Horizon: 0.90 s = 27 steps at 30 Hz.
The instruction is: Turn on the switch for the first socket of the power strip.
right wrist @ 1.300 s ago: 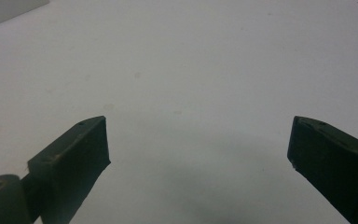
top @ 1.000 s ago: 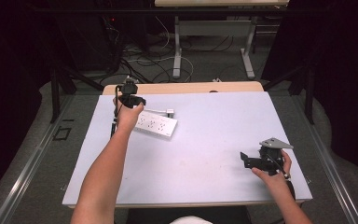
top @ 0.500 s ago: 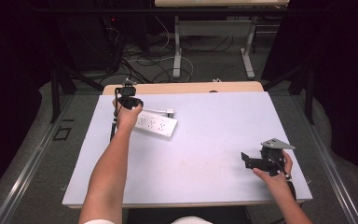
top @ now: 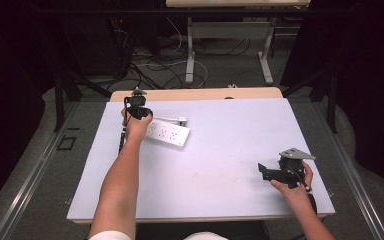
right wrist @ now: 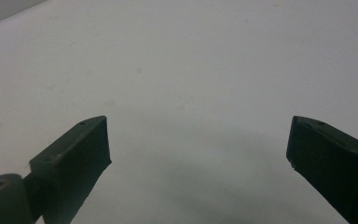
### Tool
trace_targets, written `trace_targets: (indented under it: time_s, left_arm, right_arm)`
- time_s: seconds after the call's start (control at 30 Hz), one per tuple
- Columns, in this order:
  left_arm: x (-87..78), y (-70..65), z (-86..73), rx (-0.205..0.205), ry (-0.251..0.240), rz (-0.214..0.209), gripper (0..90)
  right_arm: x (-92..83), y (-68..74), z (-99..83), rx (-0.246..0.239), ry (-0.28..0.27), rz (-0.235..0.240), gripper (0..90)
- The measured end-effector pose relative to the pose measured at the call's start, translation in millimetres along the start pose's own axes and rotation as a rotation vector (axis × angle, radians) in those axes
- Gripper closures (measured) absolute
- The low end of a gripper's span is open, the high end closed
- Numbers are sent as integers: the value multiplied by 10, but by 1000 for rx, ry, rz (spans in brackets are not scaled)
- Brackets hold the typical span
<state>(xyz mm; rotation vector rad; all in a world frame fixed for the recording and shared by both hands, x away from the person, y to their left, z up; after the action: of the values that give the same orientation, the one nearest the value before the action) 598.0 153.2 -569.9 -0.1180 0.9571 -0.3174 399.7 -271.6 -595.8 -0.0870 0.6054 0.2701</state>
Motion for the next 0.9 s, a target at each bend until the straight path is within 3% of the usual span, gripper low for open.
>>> trace_targets:
  time_s: [0.47,0.9]
  left_arm:
    - [67,46,-55,4,35,-5,899]
    - [139,46,-79,1,36,-9,899]
  right_arm:
    - [-5,-8,5,1,-5,-3,54]
    - [-12,-2,3,0,0,0,55]
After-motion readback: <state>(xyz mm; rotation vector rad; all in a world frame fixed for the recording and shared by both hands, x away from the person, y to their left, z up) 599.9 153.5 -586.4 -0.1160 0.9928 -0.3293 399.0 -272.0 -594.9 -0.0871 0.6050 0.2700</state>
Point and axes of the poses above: each handheld gripper's, and its own axes: x roughly forward along the jaws, z roughly out of its top, y roughly to its left, the point moved 9 cm from there along x, roughly forward along the jaws, and after that the axes turned 4 degrees about -z, right-handed, at the moved point
